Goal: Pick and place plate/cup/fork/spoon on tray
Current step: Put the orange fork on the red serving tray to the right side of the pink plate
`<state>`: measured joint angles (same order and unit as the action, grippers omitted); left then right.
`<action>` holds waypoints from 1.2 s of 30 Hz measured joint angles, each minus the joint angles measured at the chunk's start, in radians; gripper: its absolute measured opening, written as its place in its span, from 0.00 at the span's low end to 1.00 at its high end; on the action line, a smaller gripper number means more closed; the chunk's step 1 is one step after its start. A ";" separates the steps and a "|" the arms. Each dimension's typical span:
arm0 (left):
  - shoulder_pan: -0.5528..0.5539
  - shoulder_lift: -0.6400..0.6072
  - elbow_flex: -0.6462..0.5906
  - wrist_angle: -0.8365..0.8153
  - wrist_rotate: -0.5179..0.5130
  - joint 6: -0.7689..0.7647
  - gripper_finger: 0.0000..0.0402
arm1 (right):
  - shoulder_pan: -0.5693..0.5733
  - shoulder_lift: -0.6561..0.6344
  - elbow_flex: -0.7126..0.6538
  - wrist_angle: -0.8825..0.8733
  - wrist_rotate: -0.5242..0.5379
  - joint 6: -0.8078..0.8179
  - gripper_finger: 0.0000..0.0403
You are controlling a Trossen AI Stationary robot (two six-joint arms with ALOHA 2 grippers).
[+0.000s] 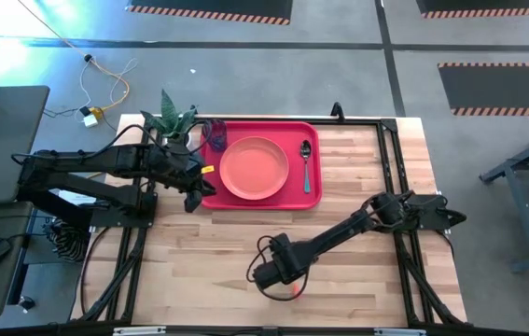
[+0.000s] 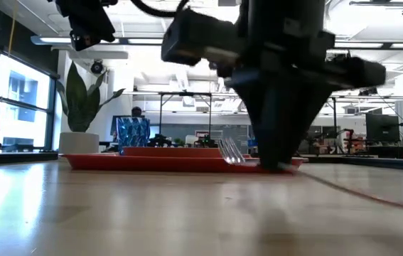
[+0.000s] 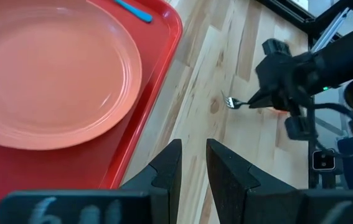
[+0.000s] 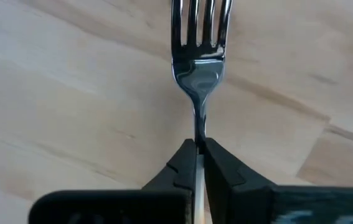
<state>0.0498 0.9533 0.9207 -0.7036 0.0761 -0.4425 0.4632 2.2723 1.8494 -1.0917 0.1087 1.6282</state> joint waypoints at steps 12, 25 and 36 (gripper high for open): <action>0.000 0.000 0.000 -0.011 -0.001 0.052 0.16 | -0.056 -0.003 0.202 -0.178 0.103 -0.072 0.00; 0.002 0.000 0.000 -0.005 -0.053 0.242 0.16 | -0.185 -0.025 0.500 -0.406 0.308 -0.198 0.00; 0.002 0.000 0.001 0.027 -0.093 0.285 0.16 | -0.301 -0.112 0.460 -0.476 0.387 -0.210 0.00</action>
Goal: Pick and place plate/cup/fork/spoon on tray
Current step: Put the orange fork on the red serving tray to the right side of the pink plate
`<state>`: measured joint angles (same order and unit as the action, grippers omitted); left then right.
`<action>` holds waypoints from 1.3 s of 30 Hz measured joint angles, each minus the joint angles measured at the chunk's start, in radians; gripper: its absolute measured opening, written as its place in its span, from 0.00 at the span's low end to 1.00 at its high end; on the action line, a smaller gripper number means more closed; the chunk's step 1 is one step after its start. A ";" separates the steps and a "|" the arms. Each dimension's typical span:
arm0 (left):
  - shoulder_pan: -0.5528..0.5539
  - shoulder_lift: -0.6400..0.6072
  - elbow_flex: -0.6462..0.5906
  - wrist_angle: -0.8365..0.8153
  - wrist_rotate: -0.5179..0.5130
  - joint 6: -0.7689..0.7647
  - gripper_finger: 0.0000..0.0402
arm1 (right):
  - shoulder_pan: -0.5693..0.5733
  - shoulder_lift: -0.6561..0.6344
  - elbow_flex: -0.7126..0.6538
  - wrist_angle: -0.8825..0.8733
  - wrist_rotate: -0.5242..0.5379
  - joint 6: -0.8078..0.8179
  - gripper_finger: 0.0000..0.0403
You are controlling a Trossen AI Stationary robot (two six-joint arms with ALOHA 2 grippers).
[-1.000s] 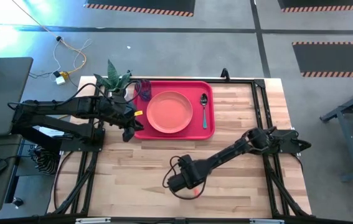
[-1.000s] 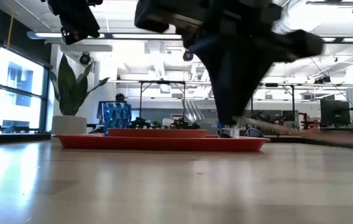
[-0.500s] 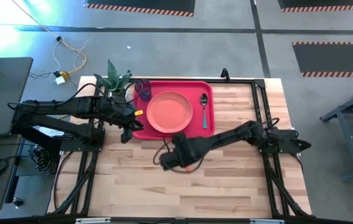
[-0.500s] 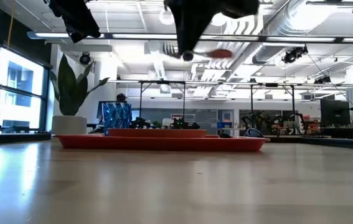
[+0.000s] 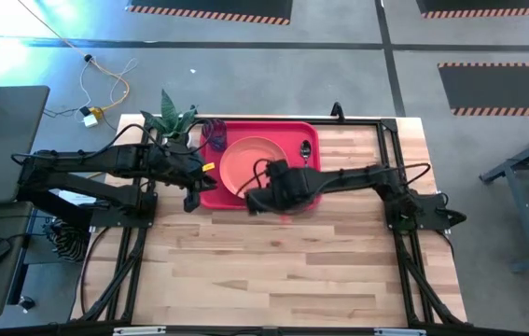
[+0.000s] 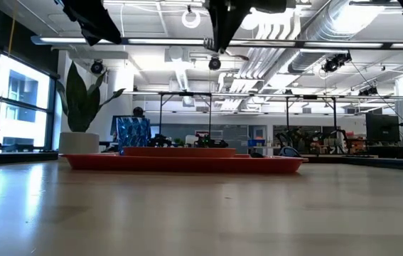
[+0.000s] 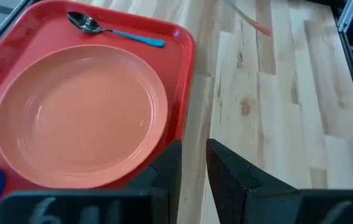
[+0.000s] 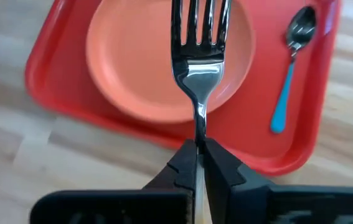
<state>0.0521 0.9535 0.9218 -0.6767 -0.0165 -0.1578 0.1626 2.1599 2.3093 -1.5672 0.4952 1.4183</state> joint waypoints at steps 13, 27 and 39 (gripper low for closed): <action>0.000 0.000 0.000 -0.016 -0.045 0.031 0.16 | -0.190 -0.001 0.000 -0.004 -0.033 -0.189 0.00; 0.000 0.000 0.000 -0.017 -0.044 0.021 0.16 | -0.305 0.002 -0.001 -0.004 -0.059 -0.362 0.00; 0.000 0.000 0.000 -0.015 -0.049 0.013 0.16 | -0.365 0.043 -0.001 -0.004 -0.080 -0.465 0.00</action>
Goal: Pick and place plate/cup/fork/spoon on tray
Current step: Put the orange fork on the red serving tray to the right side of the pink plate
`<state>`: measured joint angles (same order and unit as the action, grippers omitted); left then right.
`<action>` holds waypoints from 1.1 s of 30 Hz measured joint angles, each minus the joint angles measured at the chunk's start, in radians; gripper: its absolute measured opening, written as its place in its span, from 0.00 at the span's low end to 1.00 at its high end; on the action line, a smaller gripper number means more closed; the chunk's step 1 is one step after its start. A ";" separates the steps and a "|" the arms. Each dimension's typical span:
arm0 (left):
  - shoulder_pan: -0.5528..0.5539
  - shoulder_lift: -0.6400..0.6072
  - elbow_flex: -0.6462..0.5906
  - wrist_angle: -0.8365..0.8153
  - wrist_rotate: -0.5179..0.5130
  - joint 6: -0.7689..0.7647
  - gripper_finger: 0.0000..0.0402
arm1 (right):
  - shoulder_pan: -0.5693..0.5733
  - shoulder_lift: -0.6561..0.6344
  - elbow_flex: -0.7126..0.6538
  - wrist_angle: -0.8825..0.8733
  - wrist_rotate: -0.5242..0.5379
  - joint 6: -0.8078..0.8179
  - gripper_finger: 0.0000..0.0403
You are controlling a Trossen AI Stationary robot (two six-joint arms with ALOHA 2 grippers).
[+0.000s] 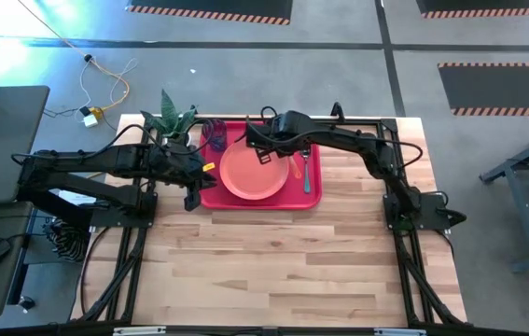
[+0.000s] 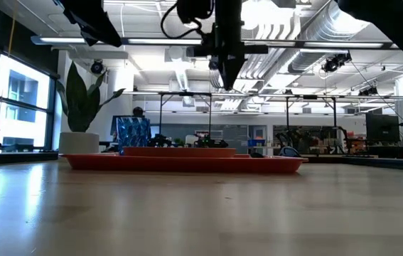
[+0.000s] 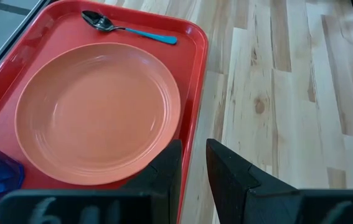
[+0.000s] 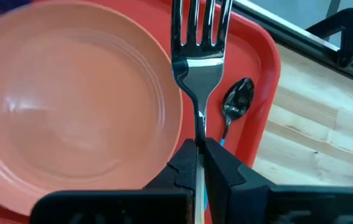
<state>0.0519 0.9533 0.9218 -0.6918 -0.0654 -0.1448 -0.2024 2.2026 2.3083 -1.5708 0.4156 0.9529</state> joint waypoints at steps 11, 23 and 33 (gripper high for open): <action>0.000 0.000 0.000 0.001 -0.023 0.008 0.16 | -0.042 0.018 -0.001 0.000 -0.001 -0.058 0.00; 0.000 0.000 0.000 0.002 -0.061 0.017 0.16 | -0.023 -0.042 -0.277 0.002 -0.039 -0.008 0.00; 0.000 0.000 0.000 0.003 -0.061 0.017 0.16 | -0.038 -0.127 -0.461 0.187 -0.100 0.036 0.00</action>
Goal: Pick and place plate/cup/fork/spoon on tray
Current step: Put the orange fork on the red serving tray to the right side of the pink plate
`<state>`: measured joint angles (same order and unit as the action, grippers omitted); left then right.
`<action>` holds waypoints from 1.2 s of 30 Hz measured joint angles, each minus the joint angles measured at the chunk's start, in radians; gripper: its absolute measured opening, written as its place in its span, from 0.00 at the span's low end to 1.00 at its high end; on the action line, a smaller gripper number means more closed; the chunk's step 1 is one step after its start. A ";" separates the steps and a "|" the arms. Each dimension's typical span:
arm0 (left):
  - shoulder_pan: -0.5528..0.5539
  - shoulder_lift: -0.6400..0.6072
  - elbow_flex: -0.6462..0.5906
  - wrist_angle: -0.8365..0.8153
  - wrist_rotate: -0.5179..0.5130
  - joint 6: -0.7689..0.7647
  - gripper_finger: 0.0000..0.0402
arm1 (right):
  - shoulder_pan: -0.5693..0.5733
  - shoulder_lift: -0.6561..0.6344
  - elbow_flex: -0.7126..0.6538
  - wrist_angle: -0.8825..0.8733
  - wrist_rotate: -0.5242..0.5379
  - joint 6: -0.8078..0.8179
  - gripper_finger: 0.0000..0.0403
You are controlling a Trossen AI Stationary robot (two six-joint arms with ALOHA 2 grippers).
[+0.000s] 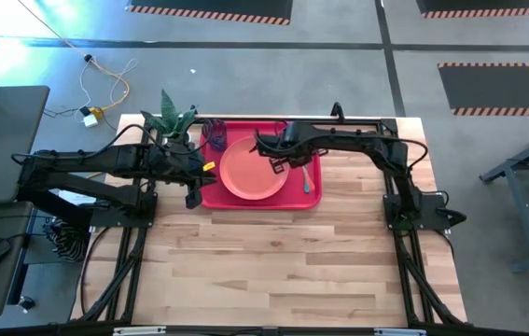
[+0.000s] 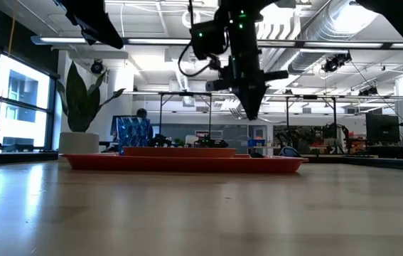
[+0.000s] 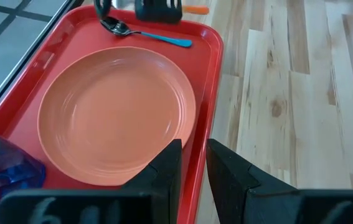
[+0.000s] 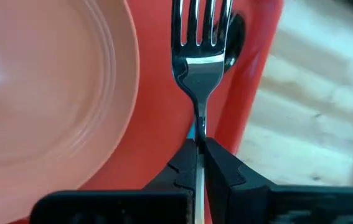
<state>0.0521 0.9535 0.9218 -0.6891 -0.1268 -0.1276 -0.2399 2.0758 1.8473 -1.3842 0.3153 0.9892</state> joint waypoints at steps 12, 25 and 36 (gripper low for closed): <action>0.000 0.000 0.000 -0.002 0.000 -0.009 0.16 | -0.050 -0.039 -0.218 0.283 -0.151 0.061 0.00; 0.000 0.000 0.000 -0.002 0.000 0.003 0.16 | -0.091 -0.038 -0.227 0.327 -0.174 0.166 0.00; 0.000 0.000 0.000 -0.003 0.000 0.009 0.16 | -0.101 0.019 -0.227 0.341 -0.194 0.206 0.00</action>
<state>0.0521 0.9535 0.9215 -0.6919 -0.1268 -0.1182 -0.3413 2.0946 1.6203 -1.0434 0.1210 1.1951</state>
